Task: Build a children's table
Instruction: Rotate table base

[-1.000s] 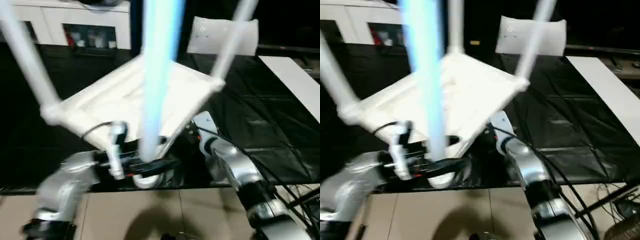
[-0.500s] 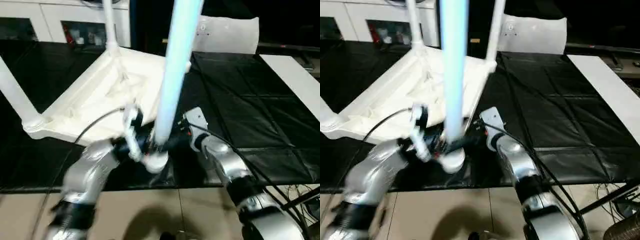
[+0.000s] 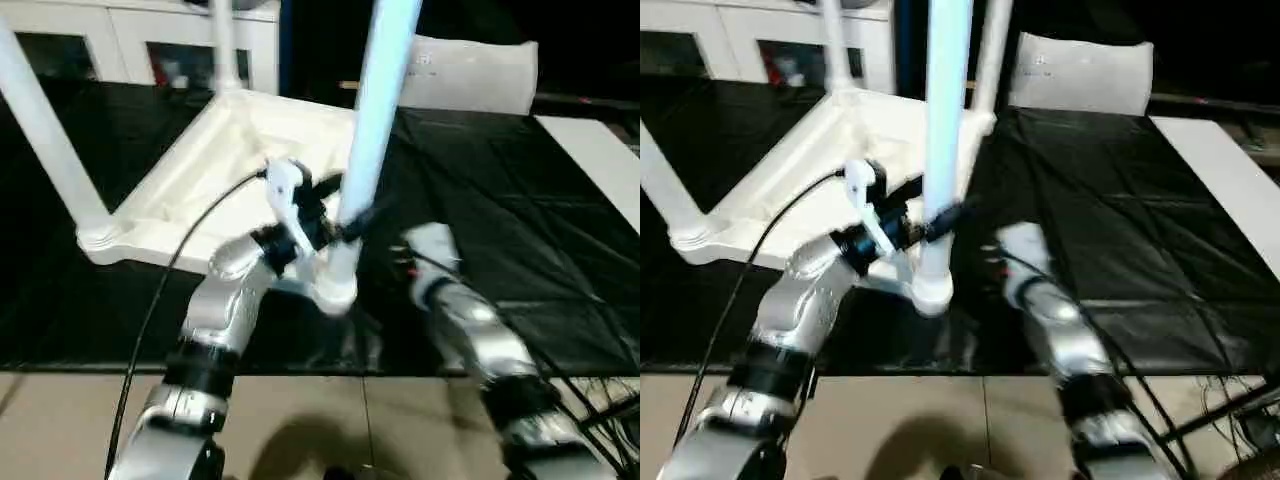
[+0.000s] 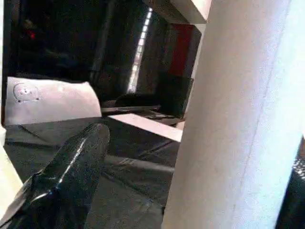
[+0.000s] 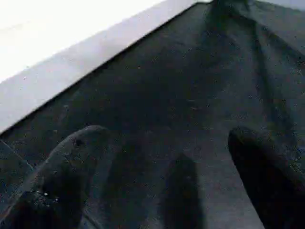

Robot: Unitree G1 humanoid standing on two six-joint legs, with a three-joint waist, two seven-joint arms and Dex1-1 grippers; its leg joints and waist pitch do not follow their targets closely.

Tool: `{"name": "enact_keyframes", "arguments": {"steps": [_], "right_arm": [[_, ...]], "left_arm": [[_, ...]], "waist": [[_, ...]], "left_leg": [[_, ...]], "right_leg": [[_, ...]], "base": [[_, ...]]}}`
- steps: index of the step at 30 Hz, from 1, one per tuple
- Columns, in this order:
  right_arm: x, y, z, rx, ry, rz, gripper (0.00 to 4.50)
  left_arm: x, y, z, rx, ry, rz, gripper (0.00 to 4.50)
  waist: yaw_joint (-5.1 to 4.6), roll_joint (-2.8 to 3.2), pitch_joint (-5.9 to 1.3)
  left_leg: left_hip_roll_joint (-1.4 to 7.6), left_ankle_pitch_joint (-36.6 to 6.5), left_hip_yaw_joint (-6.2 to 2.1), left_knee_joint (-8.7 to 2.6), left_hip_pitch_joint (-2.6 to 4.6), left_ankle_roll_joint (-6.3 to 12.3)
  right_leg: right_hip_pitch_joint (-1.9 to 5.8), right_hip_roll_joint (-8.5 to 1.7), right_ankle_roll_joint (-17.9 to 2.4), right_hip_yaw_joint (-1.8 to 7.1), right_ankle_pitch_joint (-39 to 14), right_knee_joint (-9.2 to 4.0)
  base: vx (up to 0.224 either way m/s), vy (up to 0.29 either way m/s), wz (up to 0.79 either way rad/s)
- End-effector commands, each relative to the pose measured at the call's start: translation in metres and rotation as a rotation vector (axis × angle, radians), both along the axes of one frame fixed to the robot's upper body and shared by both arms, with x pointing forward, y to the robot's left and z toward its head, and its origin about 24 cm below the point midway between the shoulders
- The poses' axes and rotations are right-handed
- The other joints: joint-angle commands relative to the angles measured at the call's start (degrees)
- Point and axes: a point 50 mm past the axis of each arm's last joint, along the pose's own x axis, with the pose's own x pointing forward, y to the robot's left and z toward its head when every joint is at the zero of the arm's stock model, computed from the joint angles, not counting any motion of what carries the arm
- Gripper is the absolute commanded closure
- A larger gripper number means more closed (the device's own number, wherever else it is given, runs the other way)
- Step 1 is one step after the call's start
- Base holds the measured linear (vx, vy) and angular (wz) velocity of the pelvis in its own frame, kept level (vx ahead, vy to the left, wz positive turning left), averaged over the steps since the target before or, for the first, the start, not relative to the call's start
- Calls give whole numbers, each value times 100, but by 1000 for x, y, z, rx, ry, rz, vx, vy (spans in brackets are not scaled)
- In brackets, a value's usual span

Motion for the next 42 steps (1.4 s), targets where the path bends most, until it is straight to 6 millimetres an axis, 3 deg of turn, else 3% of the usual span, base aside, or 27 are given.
{"name": "enact_keyframes", "arguments": {"steps": [1, 7, 9, 10, 14, 15, 16, 17, 20, 21, 23, 24, 25, 26, 28, 29, 32, 33, 34, 35, 36, 37, 38, 39, 40, 41, 42], "right_arm": [[-2, -4, 11, 16, -38, -8, 0], [-20, -7, 31, 80, -96, -10, 0], [-28, -5, 40, 97, -114, -1, 0], [-28, -5, 41, 98, -117, 3, 0], [-45, -4, 47, 116, -133, 13, 0], [-47, -4, 45, 120, -127, 5, 0], [-56, -3, 41, 138, -107, -5, 0], [-58, -2, 40, 145, -104, -3, 0], [-70, 2, 37, 175, -84, 12, 0], [-73, 2, 35, 192, -78, 6, 0], [-79, 3, 32, 212, -61, -3, 0], [-82, 4, 32, 227, -55, -4, 0], [-84, 5, 31, 231, -53, -5, 0], [-87, 6, 30, 230, -42, -11, 0], [-89, 7, 28, 228, -38, -23, 0], [-89, 7, 28, 227, -42, -34, 0], [-86, 10, 30, 231, -45, -40, 0], [-85, 11, 29, 239, -46, -46, 0], [-84, 11, 28, 258, -38, -56, 0], [-82, 11, 26, 267, -14, -84, 0], [-80, 10, 25, 255, -9, -97, 0], [-80, 11, 25, 246, -11, -95, 0], [-79, 11, 25, 236, -15, -90, 0], [-79, 11, 26, 233, -16, -88, 0], [-79, 11, 26, 229, -16, -85, 0], [-77, 12, 27, 242, -18, -85, 0], [-76, 13, 29, 248, -20, -85, 0]], "left_arm": [[-3, 3, -4, 14, 6, 5, 8], [-24, 18, -17, 47, 54, 37, 8], [-35, 30, -19, 35, 69, 50, 8], [-37, 33, -19, 33, 71, 54, 8], [-64, 61, -24, 15, 119, 122, 8], [-67, 66, -26, 6, 138, 144, 8], [-78, 80, -35, 14, 183, 214, 8], [-80, 82, -37, 24, 188, 226, 8], [-89, 105, -48, 63, 227, 385, 8], [-90, 112, -49, 62, 236, 452, 8], [-90, 122, -48, 67, 206, 555, 8], [-91, 125, -48, 97, 206, 599, 8], [-92, 125, -48, 103, 201, 605, 8], [-92, 123, -48, 114, 210, 599, 8], [-87, 118, -51, 126, 221, 613, 8], [-83, 115, -50, 127, 214, 631, 8], [-71, 108, -46, 81, 208, 674, 8], [-69, 107, -46, 74, 211, 679, 8], [-66, 106, -47, 106, 210, 696, 8], [-62, 105, -49, 134, 218, 703, 8], [-59, 103, -50, 158, 224, 718, 8], [-59, 102, -49, 156, 218, 720, 8], [-58, 101, -48, 148, 211, 719, 8], [-58, 101, -48, 144, 213, 716, 8], [-58, 100, -48, 140, 215, 714, 8], [-59, 100, -49, 154, 216, 711, 8], [-59, 100, -50, 167, 222, 714, 8]], "waist": [[48, 44, -432], [34, 81, -419], [38, 169, -402], [21, 125, -378], [25, 117, -368], [28, 135, -365], [2, 202, -353], [-5, 179, -345], [-42, 222, -327], [-31, 298, -318], [-91, 344, -280], [-118, 375, -282], [-118, 375, -282], [-136, 414, -261], [-168, 379, -247], [-172, 390, -254], [-156, 269, -283], [-93, 324, -293], [-90, 234, -369], [-31, 137, -338], [116, 98, -335], [203, 59, -348], [382, 94, -337], [383, 61, -312], [361, 16, -320], [361, 9, -323], [274, 2, -317]], "left_leg": [[470, 82, -186, -397, -101, 598], [521, -3, -201, -426, -89, 610], [531, -162, -208, -435, -66, 537], [491, -269, -175, -435, -70, 535], [463, -365, -168, -441, -102, 483], [458, -388, -170, -444, -88, 486], [445, -503, -174, -441, -65, 466], [443, -545, -172, -444, -79, 477], [417, -807, -189, -450, -52, 453], [432, -902, -215, -464, -15, 446], [554, -1285, -282, -528, 41, 386], [586, -1413, -328, -553, 13, 342], [586, -1413, -328, -553, 13, 342], [607, -1590, -343, -576, 36, 305], [538, -1646, -334, -560, 29, 256], [519, -1610, -332, -543, 42, 254], [460, -1264, -299, -515, 4, 356], [412, -1065, -281, -495, -37, 433], [256, -962, 77, -369, 242, 207], [167, -879, 73, -345, 72, 282], [156, -911, 48, -152, 152, 440], [126, -902, 27, 15, 143, 498], [113, -866, -225, 329, -39, 441], [-3, -857, -465, 561, -273, 244], [-150, -725, -612, 661, -337, 50], [-221, -676, -623, 670, -292, -8], [-262, -376, -687, 513, -299, 67]], "right_leg": [[452, -713, 64, 541, -1755, -472], [412, -691, 122, 513, -1866, -492], [405, -693, 85, 507, -1962, -500], [381, -669, 149, 497, -2130, -575], [406, -659, 313, 490, -2363, -585], [392, -649, 348, 478, -2408, -603], [360, -597, 429, 443, -2497, -631], [366, -600, 488, 435, -2543, -676], [347, -552, 771, 368, -2805, -778], [351, -562, 829, 321, -2903, -824], [350, -570, 746, 274, -2926, -882], [406, -618, 646, 289, -2828, -850], [406, -618, 646, 289, -2828, -850], [404, -631, 573, 311, -2821, -853], [426, -678, 566, 330, -3052, -890], [415, -683, 565, 334, -3084, -888], [433, -749, 595, 395, -3124, -868], [475, -848, 464, 460, -3187, -823], [216, -587, 455, 813, -3384, -857], [366, -602, 409, 1004, -3432, -807], [318, -813, 211, 1405, -4054, -869], [353, -958, 63, 1669, -4298, -917], [523, -1241, -445, 2196, -4350, -939], [598, -1151, -901, 2406, -3951, -845], [574, -898, -1072, 2376, -3542, -745], [491, -736, -1056, 2375, -3410, -754], [432, -570, -908, 2193, -3291, -731]], "base": [[0, 0, 0], [0, 0, 0], [0, 0, 0], [0, 0, 0], [0, 0, 0], [0, 0, 0], [0, 0, 0], [0, 0, 0], [0, 0, 0], [0, 0, 0], [0, 0, 0], [0, 0, 0], [0, 0, 0], [0, 0, 0], [0, 0, 0], [0, 0, 0], [0, 0, 0], [0, 0, 0], [29, 15, -27], [32, 30, -46], [29, 27, -46], [14, 57, -45], [15, 107, -68], [15, 107, -68], [-5, 155, -76], [-8, 90, -33], [-32, 209, -60]]}}
